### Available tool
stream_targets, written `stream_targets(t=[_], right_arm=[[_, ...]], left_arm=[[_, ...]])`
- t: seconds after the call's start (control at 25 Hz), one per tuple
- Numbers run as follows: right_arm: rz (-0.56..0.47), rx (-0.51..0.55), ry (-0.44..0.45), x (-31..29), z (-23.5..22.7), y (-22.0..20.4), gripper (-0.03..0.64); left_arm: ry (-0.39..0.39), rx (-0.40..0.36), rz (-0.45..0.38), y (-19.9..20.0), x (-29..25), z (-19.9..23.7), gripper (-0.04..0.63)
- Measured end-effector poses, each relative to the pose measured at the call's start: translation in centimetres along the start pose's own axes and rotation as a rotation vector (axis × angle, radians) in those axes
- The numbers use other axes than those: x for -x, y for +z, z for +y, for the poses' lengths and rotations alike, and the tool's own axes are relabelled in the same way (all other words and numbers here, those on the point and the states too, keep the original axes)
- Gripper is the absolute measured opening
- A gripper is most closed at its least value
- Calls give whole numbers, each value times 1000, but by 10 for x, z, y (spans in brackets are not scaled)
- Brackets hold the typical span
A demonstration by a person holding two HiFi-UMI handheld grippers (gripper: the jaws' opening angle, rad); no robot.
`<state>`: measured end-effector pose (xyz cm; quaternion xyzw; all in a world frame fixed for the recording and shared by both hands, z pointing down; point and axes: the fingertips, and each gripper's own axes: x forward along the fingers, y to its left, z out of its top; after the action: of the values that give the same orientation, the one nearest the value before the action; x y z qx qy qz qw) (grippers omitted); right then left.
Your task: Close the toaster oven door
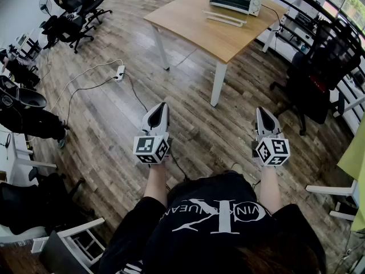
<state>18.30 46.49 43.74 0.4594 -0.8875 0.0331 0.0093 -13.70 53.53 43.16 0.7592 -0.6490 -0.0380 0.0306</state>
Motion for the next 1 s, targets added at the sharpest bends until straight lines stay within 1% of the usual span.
stream_targets(t=[0.36,0.6,0.8,1.0], right_arm=[[9,5,-21,6,15,-4,17],[25,23,-41,1,15,-5,18],[16,14,-48,-17,5,-5,18],[22,-10,-46,-57,-8,-16,20]], left_arm=[[-11,10,0,-3,11,8,11],[9,45,9,-13,14,20,11],[-9,54,26,-20,-5,23,11],[-4,41,59,-28,-34,39,11]])
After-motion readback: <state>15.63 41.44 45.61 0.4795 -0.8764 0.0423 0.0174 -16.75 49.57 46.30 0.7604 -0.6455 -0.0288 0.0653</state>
